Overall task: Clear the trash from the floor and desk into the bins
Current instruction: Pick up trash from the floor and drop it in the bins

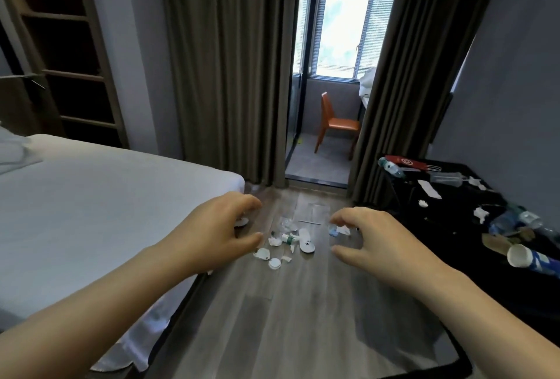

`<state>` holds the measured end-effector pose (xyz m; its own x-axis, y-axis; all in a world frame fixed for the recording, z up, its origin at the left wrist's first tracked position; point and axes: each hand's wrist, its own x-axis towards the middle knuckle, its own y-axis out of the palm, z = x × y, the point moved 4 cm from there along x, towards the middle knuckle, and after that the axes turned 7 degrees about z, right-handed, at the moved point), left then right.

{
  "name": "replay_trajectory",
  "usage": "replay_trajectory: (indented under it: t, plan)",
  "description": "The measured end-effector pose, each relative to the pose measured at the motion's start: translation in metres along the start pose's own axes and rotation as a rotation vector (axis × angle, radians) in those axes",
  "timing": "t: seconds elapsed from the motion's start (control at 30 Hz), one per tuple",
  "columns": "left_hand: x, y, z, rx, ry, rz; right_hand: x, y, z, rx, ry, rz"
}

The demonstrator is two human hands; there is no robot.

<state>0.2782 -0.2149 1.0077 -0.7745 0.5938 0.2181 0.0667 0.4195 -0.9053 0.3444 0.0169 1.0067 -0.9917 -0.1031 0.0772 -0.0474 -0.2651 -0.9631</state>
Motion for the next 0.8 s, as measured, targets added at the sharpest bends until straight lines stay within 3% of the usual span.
replay_trajectory:
  t: [0.37,0.8]
  plan:
    - [0.160,0.052,0.089,-0.059,-0.183,0.096,0.190,0.032,-0.100,0.100,-0.016,0.141]
    - [0.335,0.104,0.263,-0.122,-0.266,0.124,0.429,0.098,-0.155,0.128,0.022,0.274]
